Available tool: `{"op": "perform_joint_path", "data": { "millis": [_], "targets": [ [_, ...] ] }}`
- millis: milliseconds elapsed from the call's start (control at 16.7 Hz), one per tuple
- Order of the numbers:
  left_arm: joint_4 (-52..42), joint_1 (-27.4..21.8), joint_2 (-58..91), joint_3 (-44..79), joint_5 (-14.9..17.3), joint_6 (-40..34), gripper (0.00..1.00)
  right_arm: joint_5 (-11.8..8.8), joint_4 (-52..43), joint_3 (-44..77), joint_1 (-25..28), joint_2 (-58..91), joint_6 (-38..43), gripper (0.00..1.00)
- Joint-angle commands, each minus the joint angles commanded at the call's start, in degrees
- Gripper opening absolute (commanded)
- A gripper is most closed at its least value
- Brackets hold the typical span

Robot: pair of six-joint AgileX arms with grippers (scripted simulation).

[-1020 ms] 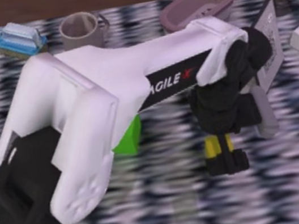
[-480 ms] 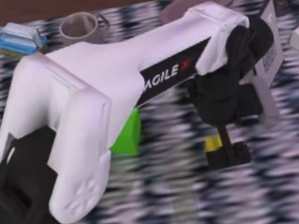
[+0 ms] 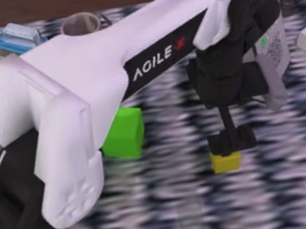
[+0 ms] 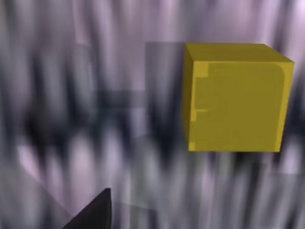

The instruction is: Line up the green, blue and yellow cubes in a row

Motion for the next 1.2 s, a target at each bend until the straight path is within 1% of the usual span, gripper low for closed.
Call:
{"op": "perform_joint_path", "data": {
  "millis": [180,360,540,960,1080,1200],
  "targets": [
    [0.5,0.4,-0.4,-0.8,0.0,-0.2,1.0,0.0,0.0,0.0,0.0,0.0,0.0,1.0],
    [3.0,5.2,-4.3,-6.5,-0.2,-2.1,1.0,0.0,0.0,0.0,0.0,0.0,0.0,1.0],
    [6.8,13.2,-10.5,-16.6,-0.4,-5.1,1.0,0.0,0.0,0.0,0.0,0.0,0.0,1.0],
    [16.8,35.1,-26.9,-46.1,-0.8,-13.2,1.0,0.0,0.0,0.0,0.0,0.0,0.0,1.0],
    [19.1,39.7,-30.4,-51.3,-0.9,-14.9,1.0,0.0,0.0,0.0,0.0,0.0,0.0,1.0],
    [20.4,42.4,-32.6,-54.0,-0.9,-15.9,1.0,0.0,0.0,0.0,0.0,0.0,0.0,1.0]
  ]
}}
